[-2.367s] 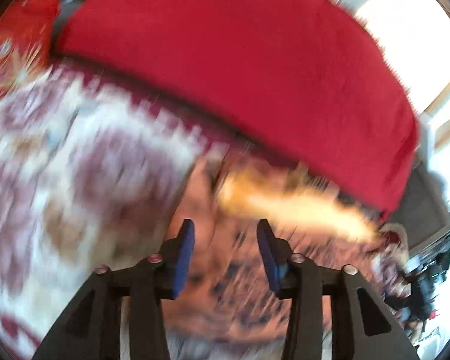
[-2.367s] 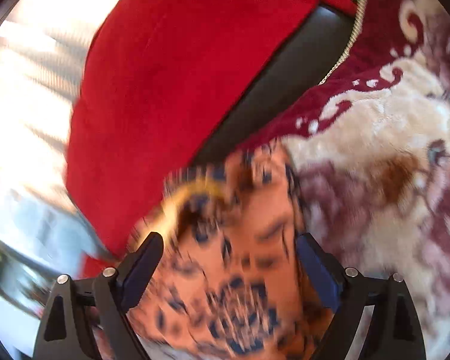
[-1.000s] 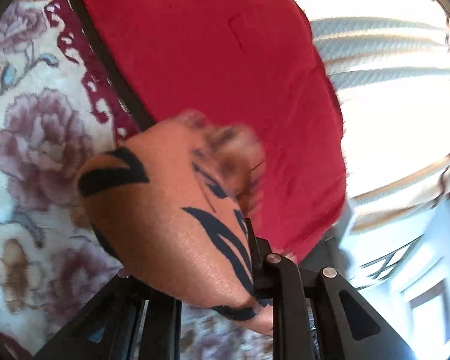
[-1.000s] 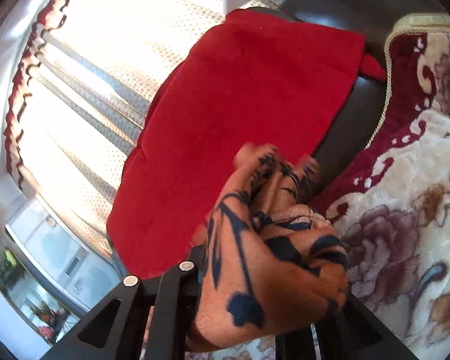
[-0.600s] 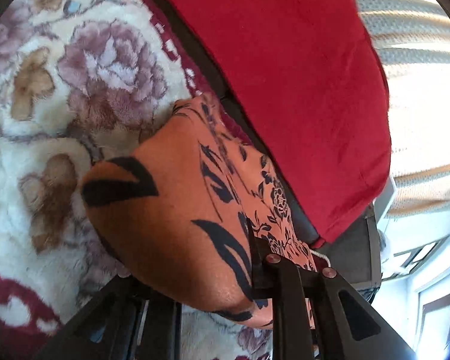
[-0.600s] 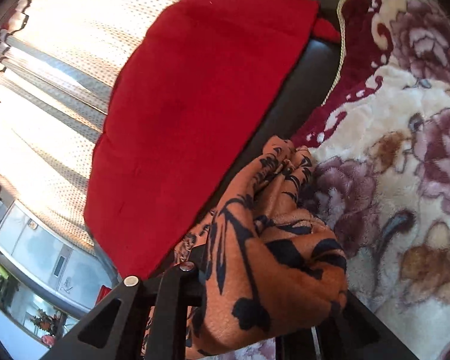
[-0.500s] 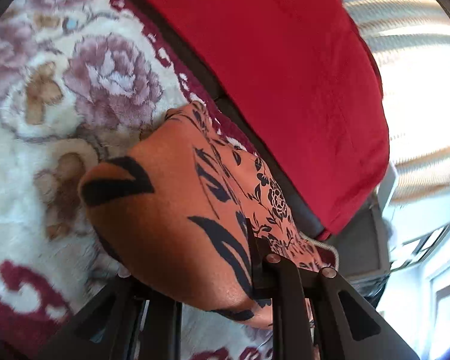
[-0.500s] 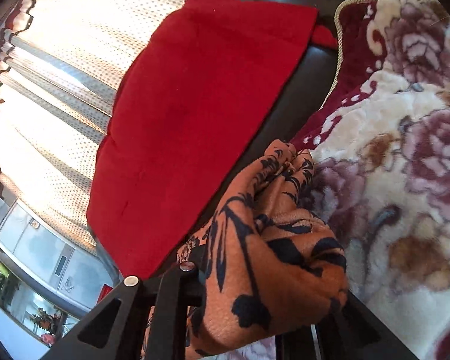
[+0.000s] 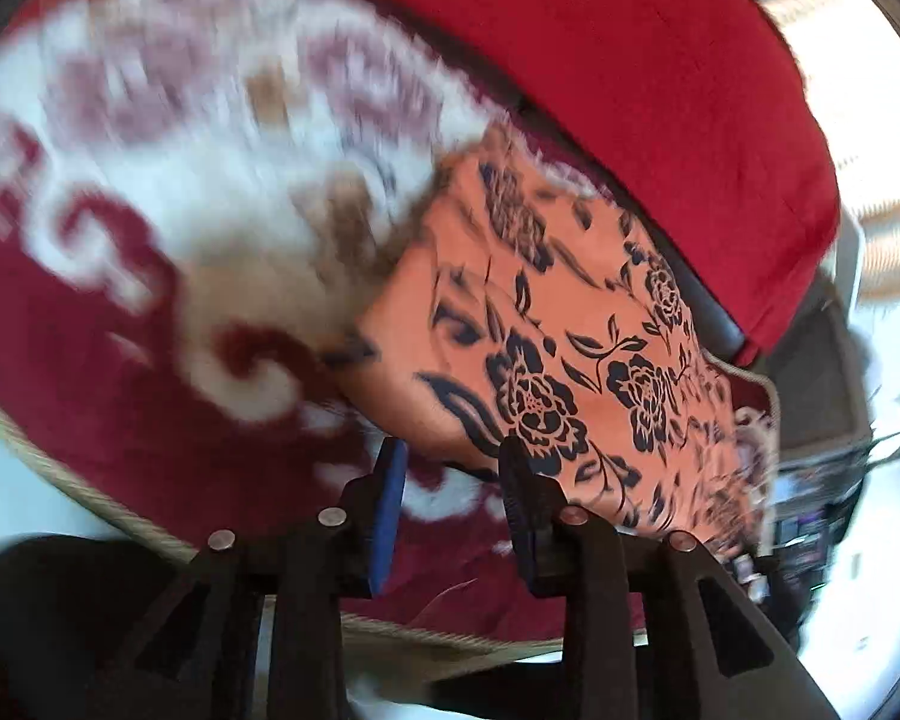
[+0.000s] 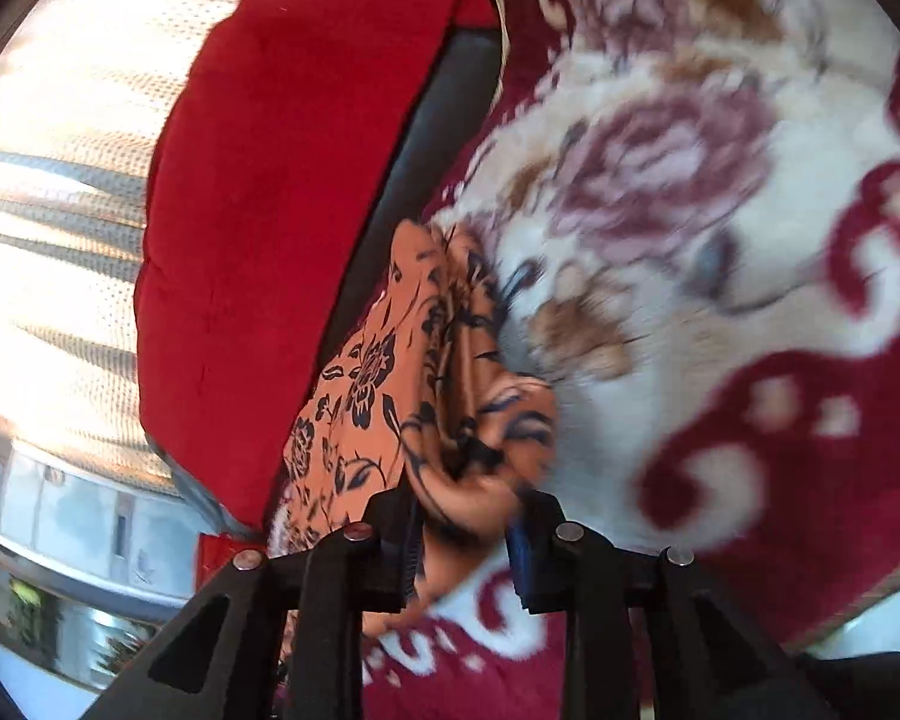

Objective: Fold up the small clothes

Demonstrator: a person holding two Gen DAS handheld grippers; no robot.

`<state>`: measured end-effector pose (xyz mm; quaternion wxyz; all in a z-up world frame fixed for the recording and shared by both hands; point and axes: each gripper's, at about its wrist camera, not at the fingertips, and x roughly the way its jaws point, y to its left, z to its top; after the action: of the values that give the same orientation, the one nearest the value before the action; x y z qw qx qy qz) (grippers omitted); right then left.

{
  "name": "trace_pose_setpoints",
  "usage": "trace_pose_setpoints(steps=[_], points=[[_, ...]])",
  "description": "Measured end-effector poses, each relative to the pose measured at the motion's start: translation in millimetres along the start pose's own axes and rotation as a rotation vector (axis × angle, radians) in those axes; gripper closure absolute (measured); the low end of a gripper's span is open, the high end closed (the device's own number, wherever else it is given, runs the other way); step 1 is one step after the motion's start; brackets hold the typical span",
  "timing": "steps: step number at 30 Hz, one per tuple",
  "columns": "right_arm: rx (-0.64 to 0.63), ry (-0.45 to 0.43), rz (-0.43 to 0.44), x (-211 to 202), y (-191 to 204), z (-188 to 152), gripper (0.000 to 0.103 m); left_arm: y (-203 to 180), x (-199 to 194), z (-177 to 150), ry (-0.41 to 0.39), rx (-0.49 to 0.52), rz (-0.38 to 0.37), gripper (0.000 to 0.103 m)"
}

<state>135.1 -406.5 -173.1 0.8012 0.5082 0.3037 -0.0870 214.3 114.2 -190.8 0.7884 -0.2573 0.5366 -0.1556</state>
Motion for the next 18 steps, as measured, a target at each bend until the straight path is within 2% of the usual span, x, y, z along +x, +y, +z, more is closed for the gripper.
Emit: trace_pose_setpoints(steps=[1,3,5,7,9,11,13,14,15,16,18], points=[[-0.027,-0.012,-0.021,-9.5,1.0,-1.1,0.076,-8.6,-17.8,1.2,-0.065,0.061,0.047,0.066],[-0.114,-0.091,-0.082,-30.1,13.0,-5.4,0.076,-32.2,-28.7,11.1,-0.139,0.151,0.101,0.06],[-0.198,-0.149,-0.073,-37.1,36.7,-11.6,0.076,-63.1,-24.9,21.0,-0.2,0.254,0.106,0.056],[-0.279,-0.156,-0.051,-31.8,62.5,-15.8,0.076,-83.3,-10.8,25.7,-0.218,0.314,0.108,0.052],[-0.387,-0.14,-0.046,-14.5,91.3,-22.9,0.076,-101.3,20.1,29.2,-0.186,0.362,0.129,0.052],[-0.418,-0.105,-0.074,12.7,99.6,-24.0,0.076,-110.5,50.6,26.5,-0.134,0.394,0.178,0.051],[-0.38,-0.042,-0.135,41.9,89.7,-20.3,0.076,-111.6,85.4,21.1,-0.053,0.444,0.246,0.044],[-0.34,0.019,-0.201,62.5,79.4,-15.3,0.076,-109.7,110.1,18.3,0.023,0.461,0.315,0.044],[-0.285,0.083,-0.249,81.8,62.8,-11.0,0.078,-107.3,121.3,15.9,0.057,0.471,0.34,0.043],[-0.245,0.089,-0.218,86.9,53.2,-6.8,0.078,-106.5,120.8,14.7,0.034,0.476,0.339,0.043],[-0.249,0.068,-0.203,81.7,61.9,0.5,0.078,-110.9,114.6,19.4,0.027,0.489,0.333,0.042]])
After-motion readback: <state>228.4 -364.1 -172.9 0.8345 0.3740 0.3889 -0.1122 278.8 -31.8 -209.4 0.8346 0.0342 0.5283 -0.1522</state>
